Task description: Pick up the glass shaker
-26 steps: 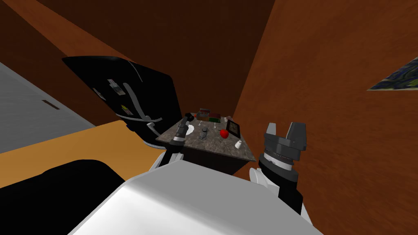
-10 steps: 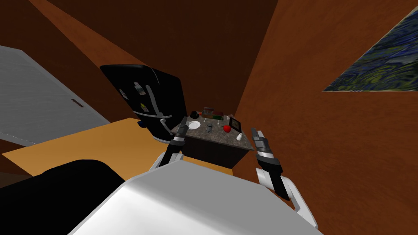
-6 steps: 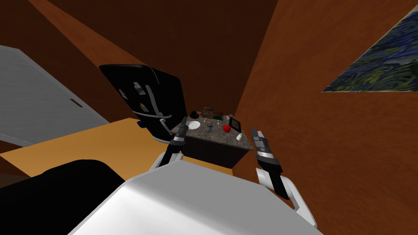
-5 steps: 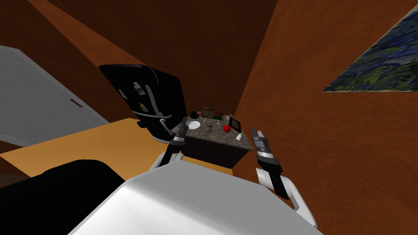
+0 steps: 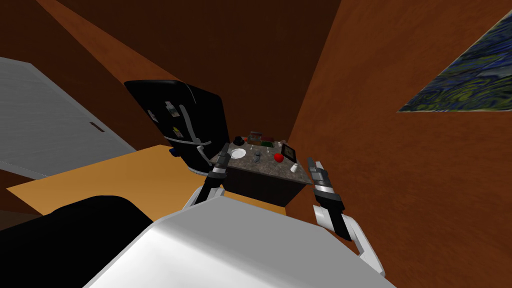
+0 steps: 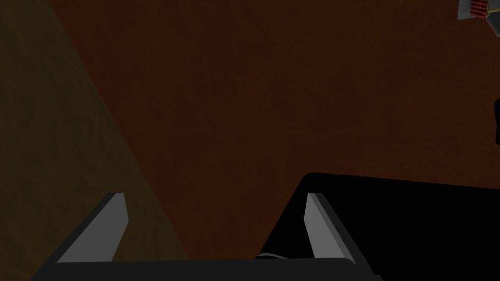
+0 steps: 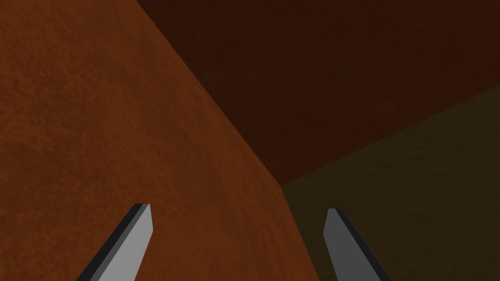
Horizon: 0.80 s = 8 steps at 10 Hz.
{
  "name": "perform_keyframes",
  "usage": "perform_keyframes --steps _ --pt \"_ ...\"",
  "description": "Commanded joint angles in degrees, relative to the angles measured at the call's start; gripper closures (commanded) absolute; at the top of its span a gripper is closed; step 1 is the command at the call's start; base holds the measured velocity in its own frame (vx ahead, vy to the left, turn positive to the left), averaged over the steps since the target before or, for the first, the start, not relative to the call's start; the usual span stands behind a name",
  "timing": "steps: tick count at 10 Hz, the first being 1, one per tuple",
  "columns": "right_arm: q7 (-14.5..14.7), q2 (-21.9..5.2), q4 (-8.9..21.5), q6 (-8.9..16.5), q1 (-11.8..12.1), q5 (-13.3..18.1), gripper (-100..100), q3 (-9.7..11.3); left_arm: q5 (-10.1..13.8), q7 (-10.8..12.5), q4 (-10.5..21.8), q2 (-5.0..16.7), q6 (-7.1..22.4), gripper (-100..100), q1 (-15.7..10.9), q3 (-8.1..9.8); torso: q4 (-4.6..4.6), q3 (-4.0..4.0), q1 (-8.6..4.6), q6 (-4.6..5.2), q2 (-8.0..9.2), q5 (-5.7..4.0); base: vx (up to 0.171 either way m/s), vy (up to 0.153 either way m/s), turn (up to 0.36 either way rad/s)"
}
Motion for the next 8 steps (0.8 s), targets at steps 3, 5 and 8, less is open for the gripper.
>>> perform_keyframes --steps 3,5,8 --pt "1.13 0.34 0.74 1.67 -0.54 0.62 -100 -0.52 0.0 0.0 0.0 0.0 0.0 0 0.0 0.0 0.0 0.01 -0.16 0.01 0.01 -0.02 -0.003 0.018 0.014" --pt "1.13 0.34 0.74 1.67 -0.54 0.62 -100 -0.52 0.0 0.0 0.0 0.01 0.0 0 0.0 0.01 0.0 0.0 -0.22 0.01 0.0 -0.04 0.0 0.0 0.0" --pt "1.13 0.34 0.74 1.67 -0.54 0.62 -100 -0.52 0.0 0.0 0.0 0.01 0.0 0 0.0 0.01 0.0 0.0 -0.21 0.01 0.0 -0.04 0.0 0.004 0.0"
